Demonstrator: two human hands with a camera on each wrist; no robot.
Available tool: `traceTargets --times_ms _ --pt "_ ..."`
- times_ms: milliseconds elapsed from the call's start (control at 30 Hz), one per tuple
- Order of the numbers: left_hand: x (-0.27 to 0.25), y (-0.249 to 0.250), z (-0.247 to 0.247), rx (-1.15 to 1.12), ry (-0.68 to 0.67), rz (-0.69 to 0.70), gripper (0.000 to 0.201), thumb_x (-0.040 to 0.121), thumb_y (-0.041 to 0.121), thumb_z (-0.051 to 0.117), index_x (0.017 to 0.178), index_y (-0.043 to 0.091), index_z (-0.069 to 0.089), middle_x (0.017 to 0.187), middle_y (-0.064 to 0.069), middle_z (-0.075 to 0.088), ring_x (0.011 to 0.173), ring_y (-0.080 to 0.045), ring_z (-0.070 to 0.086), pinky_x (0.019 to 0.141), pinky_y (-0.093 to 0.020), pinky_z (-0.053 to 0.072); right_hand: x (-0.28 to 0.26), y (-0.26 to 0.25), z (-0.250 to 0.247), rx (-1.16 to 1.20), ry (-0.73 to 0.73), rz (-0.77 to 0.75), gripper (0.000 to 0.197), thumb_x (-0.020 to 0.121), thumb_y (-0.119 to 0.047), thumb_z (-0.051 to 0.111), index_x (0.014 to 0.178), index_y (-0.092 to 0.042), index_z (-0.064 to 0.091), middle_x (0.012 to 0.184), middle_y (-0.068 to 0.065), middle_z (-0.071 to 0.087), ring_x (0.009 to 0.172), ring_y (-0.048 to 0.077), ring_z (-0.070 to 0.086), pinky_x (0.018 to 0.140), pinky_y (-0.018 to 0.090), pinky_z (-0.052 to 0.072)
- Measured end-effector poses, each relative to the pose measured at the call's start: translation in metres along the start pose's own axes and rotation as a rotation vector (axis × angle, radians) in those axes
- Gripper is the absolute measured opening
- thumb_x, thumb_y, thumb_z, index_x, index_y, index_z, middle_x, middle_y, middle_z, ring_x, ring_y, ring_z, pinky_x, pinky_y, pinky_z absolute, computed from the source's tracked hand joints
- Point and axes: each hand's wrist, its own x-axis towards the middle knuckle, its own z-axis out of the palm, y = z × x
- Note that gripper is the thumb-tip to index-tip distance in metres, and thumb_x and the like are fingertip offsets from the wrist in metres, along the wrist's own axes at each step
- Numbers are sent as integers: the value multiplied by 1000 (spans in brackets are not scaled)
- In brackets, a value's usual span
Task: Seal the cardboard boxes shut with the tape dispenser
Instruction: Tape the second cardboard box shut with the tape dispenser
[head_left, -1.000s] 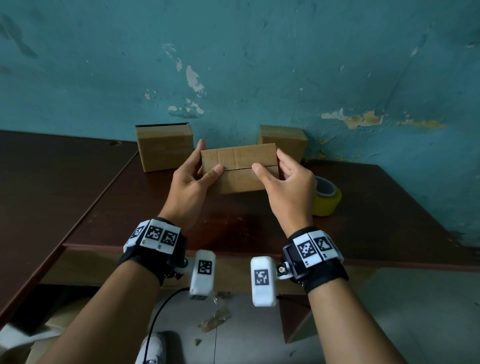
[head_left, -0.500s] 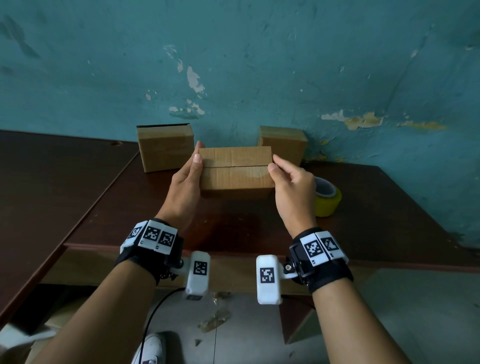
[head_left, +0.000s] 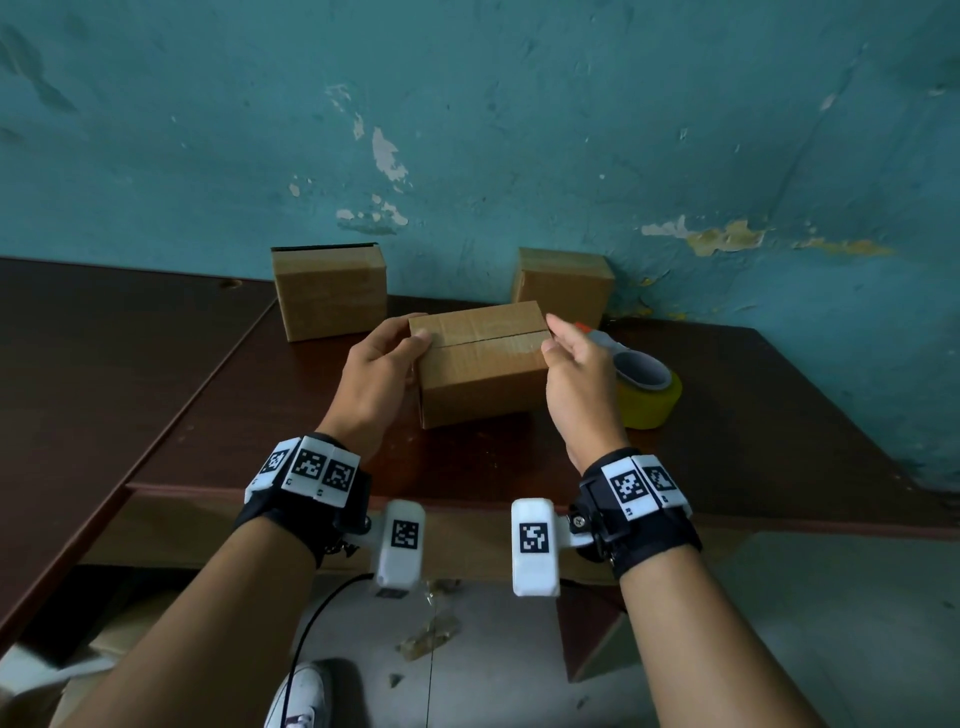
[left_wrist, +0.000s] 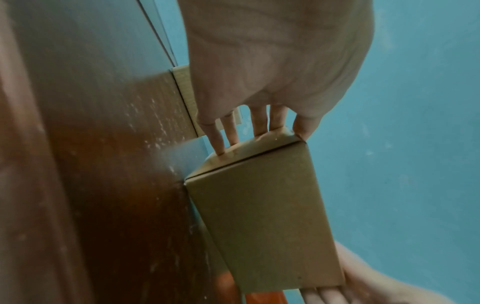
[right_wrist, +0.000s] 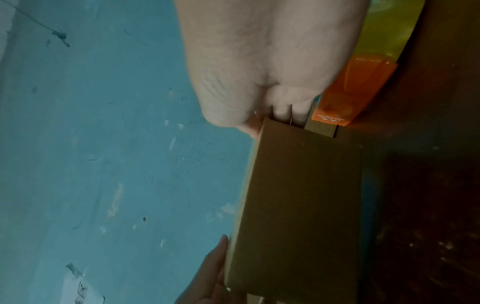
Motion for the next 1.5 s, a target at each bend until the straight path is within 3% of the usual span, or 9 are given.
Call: traceTargets --times_ms 233,367,500,600,733,867,1133,1333,1500 --pt "1 -1 -4 -21 -51 -48 28 107 27 60 133 30 72 124 0 73 107 -18 74 78 -28 63 8 14 -3 98 108 88 32 112 -20 52 138 -15 69 114 -17 69 101 -4 59 85 9 42" --pt "-1 -1 -3 -18 -40 -92 27 105 35 64 130 37 74 130 -1 73 122 -29 69 102 -50 59 12 16 -4 246 106 215 25 107 -16 62 127 -22 77 129 -6 69 123 9 60 104 25 46" --pt "-2 2 1 -30 -28 -116 15 106 35 62 115 41 73 124 0 72 113 -23 71 86 -33 63 16 20 -2 351 112 284 30 98 -23 69 83 -44 84 123 -1 78 124 21 68 115 49 49" --pt "-1 2 1 -12 -11 -105 13 107 34 61 113 38 72 118 -1 71 106 -21 71 71 -25 61 15 23 1 332 156 291 24 103 -26 66 87 -36 80 121 -3 77 120 19 69 112 48 52" --pt "5 -6 1 89 66 -72 30 103 45 65 121 22 67 114 -3 69 106 -22 68 92 -40 59 9 17 7 235 206 179 21 105 -35 58 100 -32 78 113 5 79 110 26 72 104 52 57" --pt "8 -11 5 234 180 1 57 90 58 76 123 17 56 109 2 63 99 -12 64 84 -34 56 2 2 4 54 205 -68 30 105 -21 64 133 -16 72 133 1 73 123 11 67 104 27 54" --pt "7 -13 8 376 90 293 41 97 44 74 134 30 62 136 4 52 118 -3 57 89 -18 50 -10 -8 11 -152 -158 -296 34 97 -23 75 131 -23 76 142 -7 69 138 0 56 117 24 44" --pt "10 -22 3 419 -141 305 32 90 48 80 122 48 76 160 23 43 144 -14 51 114 -47 50 -7 3 12 -333 -182 -370 32 98 -16 75 130 -23 77 141 -4 69 143 0 51 120 21 39" --pt "5 -21 6 416 -121 391 40 87 37 82 127 34 77 157 20 52 143 -2 51 118 -38 47 -6 8 16 -391 -53 -474 24 95 -15 79 118 -21 82 125 -1 77 130 8 64 112 31 53"
